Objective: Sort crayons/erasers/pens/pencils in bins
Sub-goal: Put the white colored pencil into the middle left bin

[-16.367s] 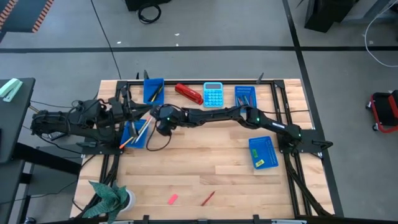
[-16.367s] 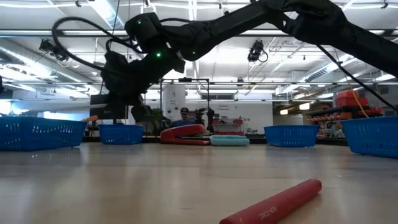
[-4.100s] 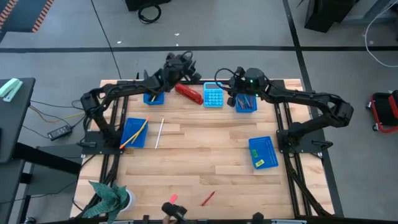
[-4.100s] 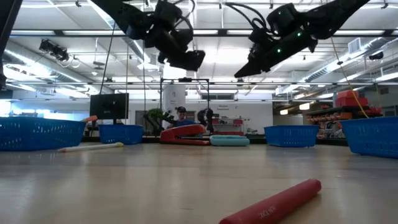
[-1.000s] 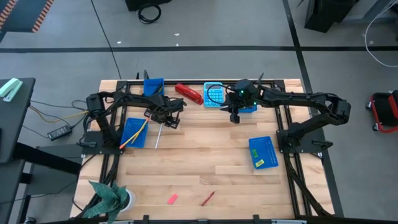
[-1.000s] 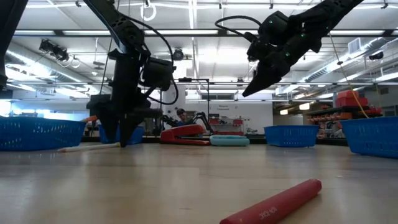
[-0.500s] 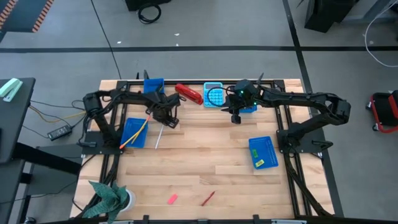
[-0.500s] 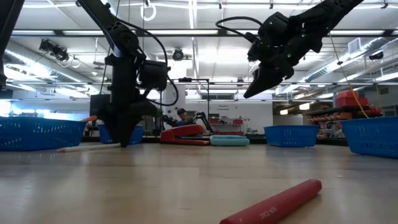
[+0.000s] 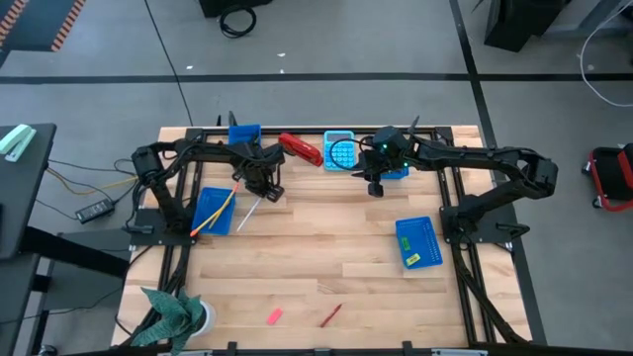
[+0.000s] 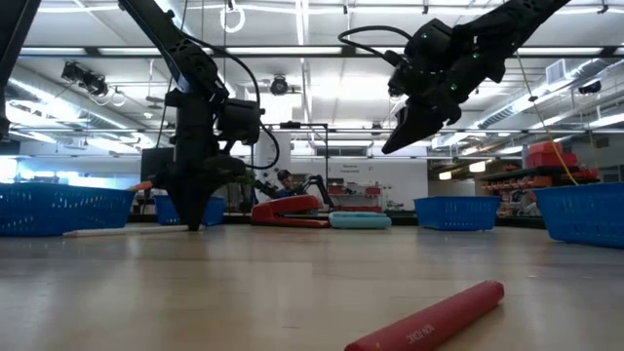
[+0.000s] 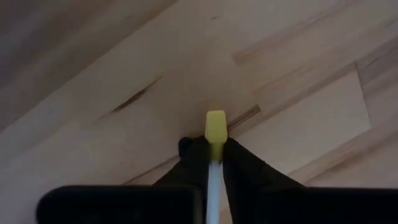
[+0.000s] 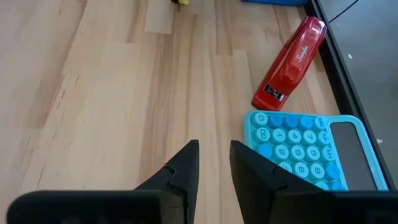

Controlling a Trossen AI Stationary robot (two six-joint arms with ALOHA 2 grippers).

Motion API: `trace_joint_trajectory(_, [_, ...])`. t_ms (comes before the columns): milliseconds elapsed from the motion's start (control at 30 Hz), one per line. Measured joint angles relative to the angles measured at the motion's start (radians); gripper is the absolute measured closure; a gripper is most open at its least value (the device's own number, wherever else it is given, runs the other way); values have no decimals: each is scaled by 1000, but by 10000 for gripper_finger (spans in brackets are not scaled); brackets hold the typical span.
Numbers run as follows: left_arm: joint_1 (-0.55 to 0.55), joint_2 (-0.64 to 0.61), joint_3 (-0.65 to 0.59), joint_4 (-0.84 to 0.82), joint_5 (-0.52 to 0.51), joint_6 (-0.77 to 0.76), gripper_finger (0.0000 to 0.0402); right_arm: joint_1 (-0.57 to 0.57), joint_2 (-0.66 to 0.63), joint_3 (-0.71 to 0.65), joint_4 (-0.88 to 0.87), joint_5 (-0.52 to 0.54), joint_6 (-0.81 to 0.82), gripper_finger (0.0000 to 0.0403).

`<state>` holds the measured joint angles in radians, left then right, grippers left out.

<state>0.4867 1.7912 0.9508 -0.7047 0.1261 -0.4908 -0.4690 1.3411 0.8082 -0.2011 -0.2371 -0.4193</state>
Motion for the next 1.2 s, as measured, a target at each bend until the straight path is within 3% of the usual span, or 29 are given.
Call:
trace_joint_trajectory(167, [-7,0,0,1,0,3,342,0,0,0,0,0,-34,306])
trace_joint_trajectory(333, [-7,0,0,1,2,-20,370,0,0,0,1,0,-56,306])
trace_joint_trajectory(600, [-8,2,18,-13,5,-40,363,0,0,0,6,0,-23,306])
trace_joint_trajectory(1033, [-55,6,303,-89,10,26,371,0,0,0,8,-34,-50,306])
trace_joint_trajectory(1200, [-125,4,419,-240,-24,81,365,0,0,0,16,-34,-64,306])
